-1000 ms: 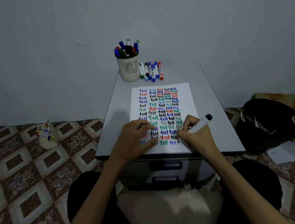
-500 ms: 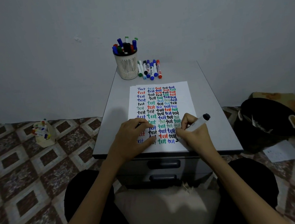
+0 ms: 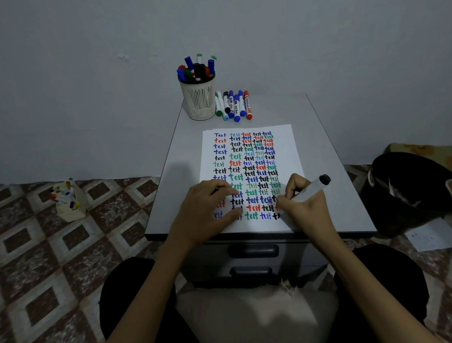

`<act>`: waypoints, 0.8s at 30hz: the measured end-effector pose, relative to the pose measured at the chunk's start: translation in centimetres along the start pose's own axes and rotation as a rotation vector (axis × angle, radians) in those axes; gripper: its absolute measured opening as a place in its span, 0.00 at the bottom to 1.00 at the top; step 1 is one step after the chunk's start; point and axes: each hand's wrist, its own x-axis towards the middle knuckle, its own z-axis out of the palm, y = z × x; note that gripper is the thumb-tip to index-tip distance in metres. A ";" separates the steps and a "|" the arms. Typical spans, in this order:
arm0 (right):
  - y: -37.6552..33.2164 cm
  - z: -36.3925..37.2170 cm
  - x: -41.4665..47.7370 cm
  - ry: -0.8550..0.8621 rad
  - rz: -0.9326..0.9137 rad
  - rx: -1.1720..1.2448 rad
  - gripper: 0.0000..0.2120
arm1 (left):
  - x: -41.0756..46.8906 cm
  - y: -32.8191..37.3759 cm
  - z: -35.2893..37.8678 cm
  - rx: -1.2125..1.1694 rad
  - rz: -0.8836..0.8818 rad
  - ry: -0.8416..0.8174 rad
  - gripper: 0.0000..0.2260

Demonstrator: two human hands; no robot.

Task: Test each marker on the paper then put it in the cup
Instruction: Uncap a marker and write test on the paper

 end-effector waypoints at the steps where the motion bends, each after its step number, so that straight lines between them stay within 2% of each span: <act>1: 0.0 -0.1 0.0 -0.005 -0.005 -0.001 0.17 | 0.0 0.0 0.0 0.001 0.000 0.000 0.20; 6: 0.1 -0.1 0.1 -0.019 0.012 -0.002 0.17 | 0.0 0.0 0.0 0.000 -0.004 0.001 0.20; 10: -0.1 -0.2 -0.1 0.056 -0.015 0.040 0.14 | 0.0 0.0 0.0 -0.006 -0.002 0.003 0.19; 13: 0.0 -0.3 -0.1 0.050 -0.015 0.017 0.18 | 0.0 0.0 0.1 -0.013 -0.002 0.004 0.19; 17: 0.2 -0.3 0.1 0.023 0.001 -0.008 0.18 | 0.0 -0.1 0.0 -0.010 -0.006 -0.004 0.19; 24: 0.0 -0.4 -0.1 0.102 -0.022 0.052 0.12 | 0.0 0.0 0.1 0.000 -0.009 -0.005 0.19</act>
